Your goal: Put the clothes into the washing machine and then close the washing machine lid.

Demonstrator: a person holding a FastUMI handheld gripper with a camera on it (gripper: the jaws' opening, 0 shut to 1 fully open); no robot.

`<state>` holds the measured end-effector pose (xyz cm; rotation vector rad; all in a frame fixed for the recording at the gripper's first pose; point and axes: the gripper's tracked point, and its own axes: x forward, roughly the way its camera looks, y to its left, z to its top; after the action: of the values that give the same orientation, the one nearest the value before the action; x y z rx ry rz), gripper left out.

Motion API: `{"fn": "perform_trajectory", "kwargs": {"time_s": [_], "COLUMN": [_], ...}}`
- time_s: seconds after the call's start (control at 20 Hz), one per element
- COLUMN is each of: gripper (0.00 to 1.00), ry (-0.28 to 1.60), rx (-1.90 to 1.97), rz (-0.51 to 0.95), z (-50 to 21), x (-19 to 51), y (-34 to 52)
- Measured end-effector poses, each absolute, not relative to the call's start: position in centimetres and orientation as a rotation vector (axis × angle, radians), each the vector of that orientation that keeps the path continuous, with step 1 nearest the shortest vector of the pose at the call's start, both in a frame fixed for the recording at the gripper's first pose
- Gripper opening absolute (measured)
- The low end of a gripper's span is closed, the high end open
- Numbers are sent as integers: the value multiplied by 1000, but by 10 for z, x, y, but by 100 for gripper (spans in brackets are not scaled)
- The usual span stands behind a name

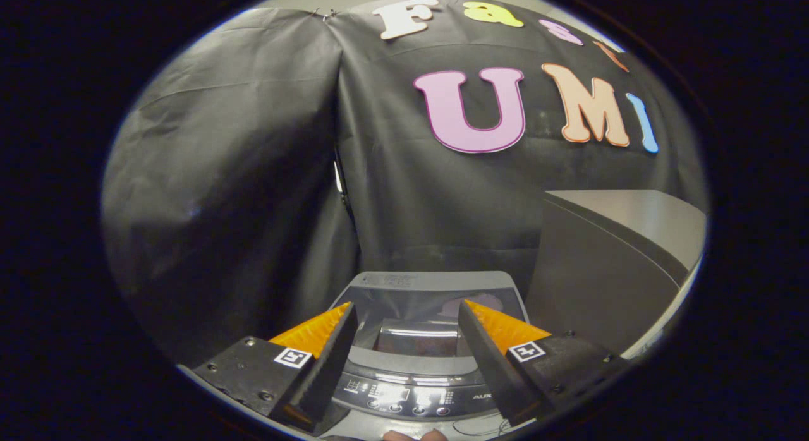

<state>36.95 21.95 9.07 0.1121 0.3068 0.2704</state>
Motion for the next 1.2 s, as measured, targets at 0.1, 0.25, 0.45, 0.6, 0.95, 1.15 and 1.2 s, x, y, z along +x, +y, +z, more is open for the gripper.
{"fn": "perform_trajectory", "kwargs": {"time_s": [0.1, 0.25, 0.45, 0.6, 0.95, 1.15, 1.2], "gripper": [97, 98, 98, 97, 97, 97, 97], "ry": [301, 286, 272, 258, 225, 213, 208], "rx": [129, 149, 162, 180, 209, 207, 211], "rz": [269, 266, 259, 256, 230, 210, 201], "z": [91, 92, 90, 90, 76, 61, 59], "x": [360, 346, 325, 306, 261, 232, 225], "y": [215, 206, 195, 185, 152, 131, 127]}}
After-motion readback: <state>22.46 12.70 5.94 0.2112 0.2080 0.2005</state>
